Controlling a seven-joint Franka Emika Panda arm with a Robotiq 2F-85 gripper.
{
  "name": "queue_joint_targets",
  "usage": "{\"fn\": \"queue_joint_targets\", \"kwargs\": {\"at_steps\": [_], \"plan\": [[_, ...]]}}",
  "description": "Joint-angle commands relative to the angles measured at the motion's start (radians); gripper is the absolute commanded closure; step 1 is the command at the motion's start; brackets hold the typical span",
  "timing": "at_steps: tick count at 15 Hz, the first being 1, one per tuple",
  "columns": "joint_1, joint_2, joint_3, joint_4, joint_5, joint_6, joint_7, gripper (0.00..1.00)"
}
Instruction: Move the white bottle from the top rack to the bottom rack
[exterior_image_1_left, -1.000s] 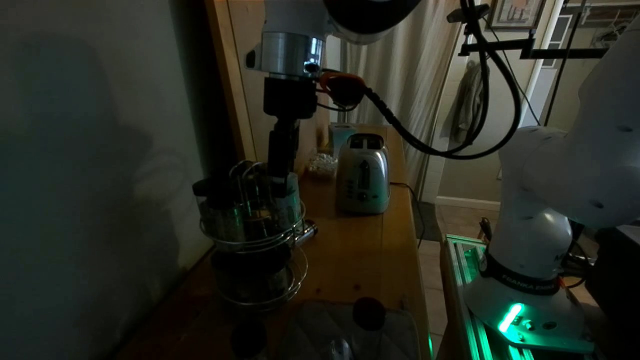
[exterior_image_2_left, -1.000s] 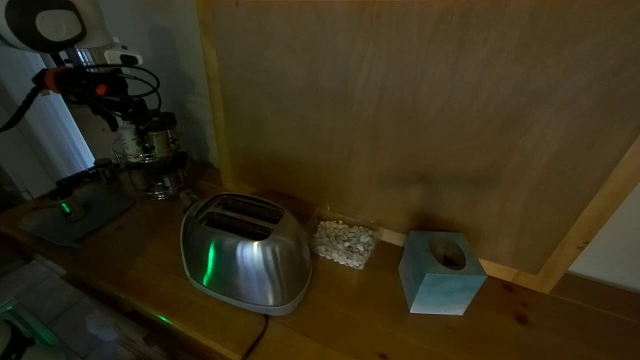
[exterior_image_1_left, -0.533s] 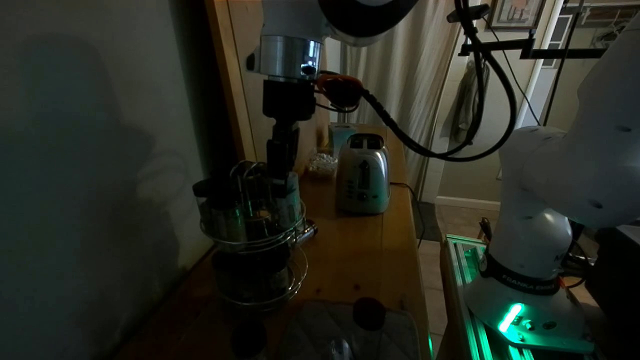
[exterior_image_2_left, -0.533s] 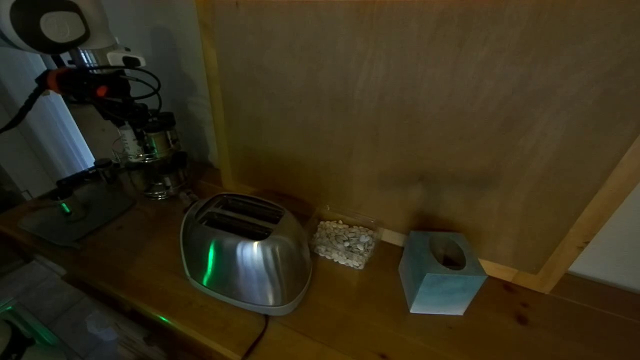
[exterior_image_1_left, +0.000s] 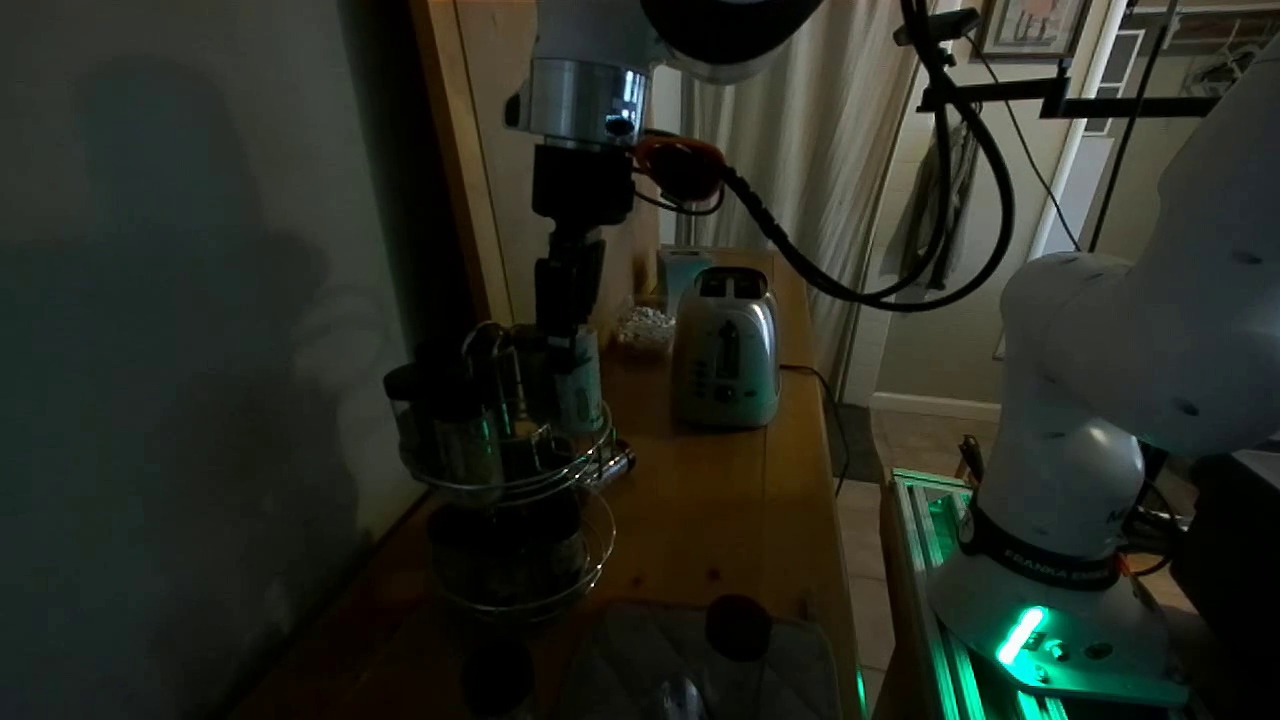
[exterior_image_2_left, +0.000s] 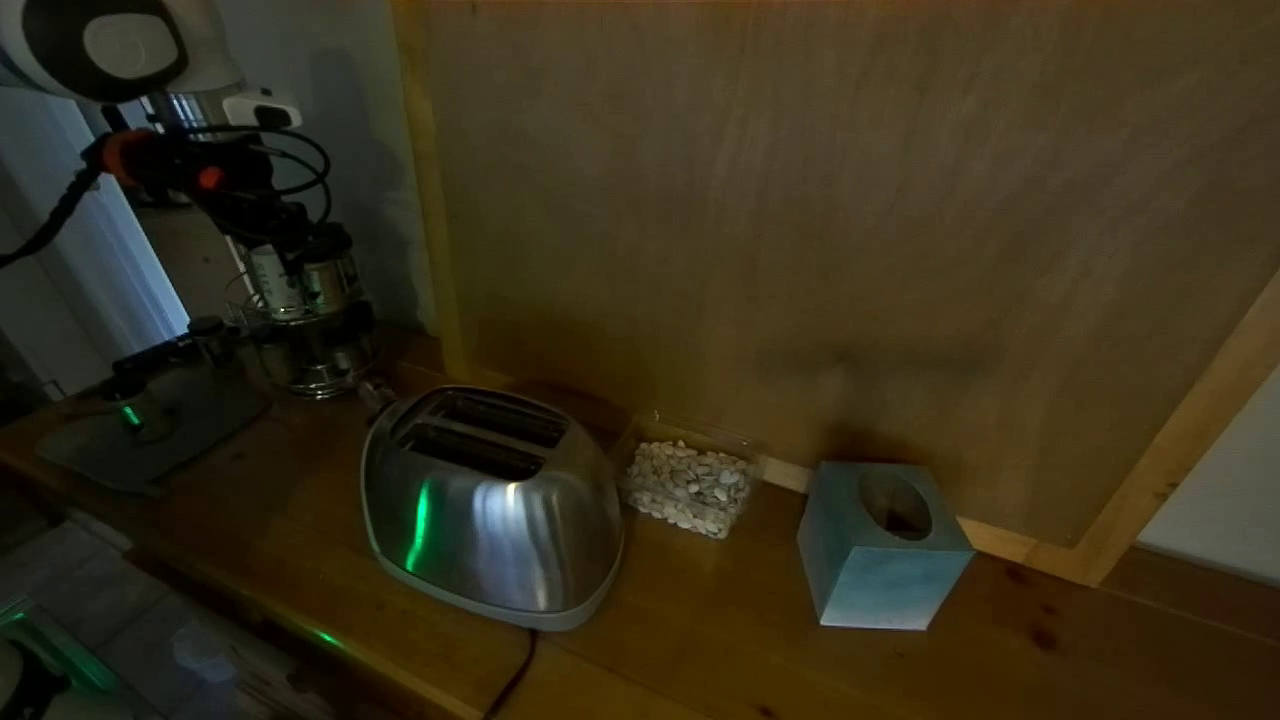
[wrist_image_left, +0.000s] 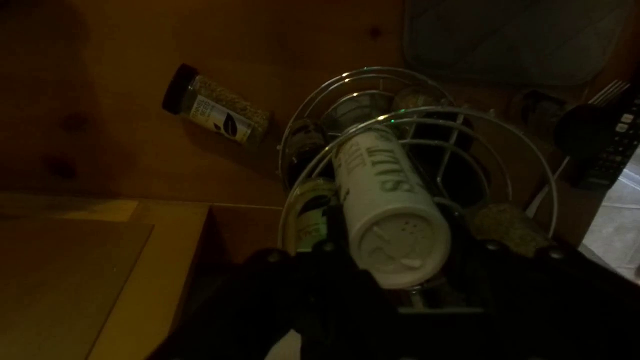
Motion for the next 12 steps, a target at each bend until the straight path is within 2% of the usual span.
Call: {"fn": "queue_joint_targets", "kwargs": {"at_steps": [1,7,12], "plan": [[-0.005,-0.053,-0.021,0.010,0.004,-0.025,-0.010,0.80],[-0.008,-0.144,-0.066,0.006,0.037,-0.071,-0.020,0.80],[-0.050,-0.158,-0.116,-0.004,0.092,-0.231,0.059,0.80]]}}
